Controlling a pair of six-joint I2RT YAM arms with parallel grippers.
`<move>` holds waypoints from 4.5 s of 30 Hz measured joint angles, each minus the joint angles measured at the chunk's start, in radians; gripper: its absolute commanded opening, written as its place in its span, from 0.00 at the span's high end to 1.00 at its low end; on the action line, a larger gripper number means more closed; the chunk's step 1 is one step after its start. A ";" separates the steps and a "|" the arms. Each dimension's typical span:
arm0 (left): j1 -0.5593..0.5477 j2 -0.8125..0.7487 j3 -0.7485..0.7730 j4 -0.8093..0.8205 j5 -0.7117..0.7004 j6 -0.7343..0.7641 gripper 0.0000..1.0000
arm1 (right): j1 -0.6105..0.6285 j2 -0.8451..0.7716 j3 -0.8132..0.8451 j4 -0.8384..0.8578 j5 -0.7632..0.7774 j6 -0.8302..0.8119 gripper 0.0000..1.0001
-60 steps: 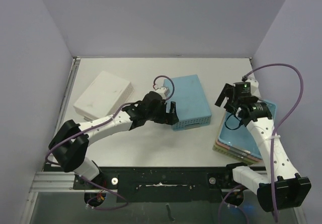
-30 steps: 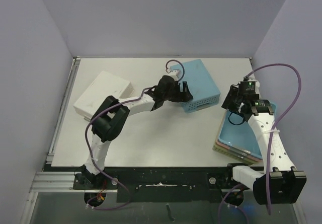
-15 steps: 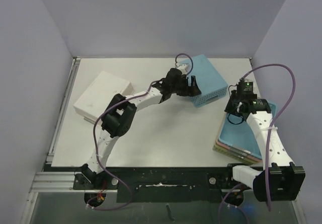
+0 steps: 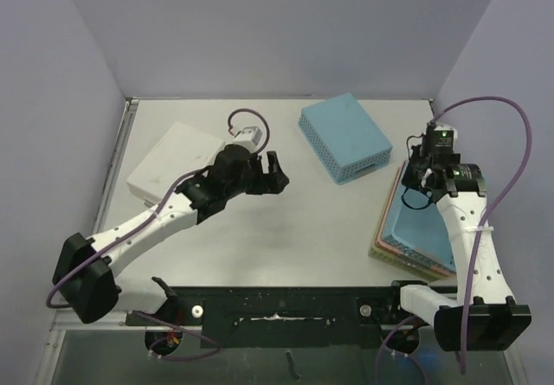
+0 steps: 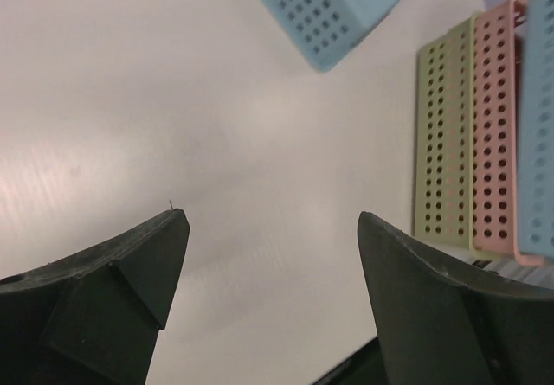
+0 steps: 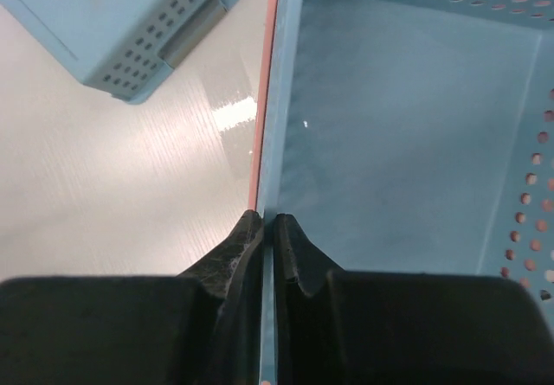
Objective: Turn the large container upside down
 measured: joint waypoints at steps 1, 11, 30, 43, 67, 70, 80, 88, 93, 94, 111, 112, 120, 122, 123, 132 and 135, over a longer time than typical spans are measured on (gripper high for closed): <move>-0.005 -0.052 -0.046 -0.034 -0.019 -0.026 0.19 | -0.001 -0.006 0.034 -0.015 0.003 -0.003 1.00; 0.028 -0.348 -0.190 -0.291 -0.257 -0.144 0.18 | 0.013 -0.033 0.389 -0.072 -0.184 -0.026 1.00; 0.663 -0.372 -0.158 -0.436 0.040 -0.083 0.18 | 0.612 0.257 0.211 0.519 -0.389 0.328 1.00; 0.670 -0.402 -0.113 -0.489 0.086 -0.018 0.18 | 0.369 0.291 -0.252 1.080 -0.653 0.740 1.00; 0.479 -0.414 -0.131 -0.461 0.263 0.078 0.18 | 0.320 0.220 -0.190 0.421 -0.389 0.266 0.11; 0.435 -0.416 -0.145 -0.466 0.264 0.076 0.18 | 0.383 0.182 -0.250 0.398 -0.352 0.277 0.08; 0.119 -0.469 -0.243 -0.528 0.209 -0.033 0.17 | 0.778 0.074 -0.344 0.364 -0.234 0.399 0.02; 0.081 -0.479 -0.248 -0.539 0.109 -0.095 0.17 | 0.798 0.348 -0.184 0.406 -0.215 0.337 0.02; 0.081 -0.555 -0.254 -0.544 0.066 -0.146 0.17 | 0.763 0.592 0.084 0.509 -0.246 0.279 0.02; 0.081 -0.580 -0.259 -0.539 0.060 -0.157 0.17 | 0.746 0.634 0.140 0.533 -0.261 0.268 0.02; -0.103 -0.076 -0.148 -0.274 0.083 -0.139 0.17 | 0.198 0.016 0.093 0.179 0.102 0.100 0.02; -0.103 -0.031 -0.146 -0.236 0.095 -0.138 0.17 | 0.132 -0.032 0.067 0.151 0.116 0.093 0.02; 0.101 0.145 -0.130 -0.137 0.183 -0.085 0.17 | -0.020 -0.075 -0.105 0.043 0.018 0.045 0.02; 0.155 0.163 -0.110 -0.137 0.188 -0.060 0.17 | -0.020 -0.033 -0.120 0.047 -0.016 0.036 0.02; 0.191 0.174 -0.092 -0.137 0.193 -0.043 0.17 | -0.020 -0.011 -0.123 0.056 -0.034 0.030 0.02; 0.390 0.358 0.068 -0.091 0.257 0.051 0.17 | -0.020 0.074 -0.161 0.161 -0.109 0.013 0.31; 0.419 0.439 0.154 -0.080 0.289 0.055 0.17 | -0.020 0.074 -0.195 0.178 -0.113 0.008 0.47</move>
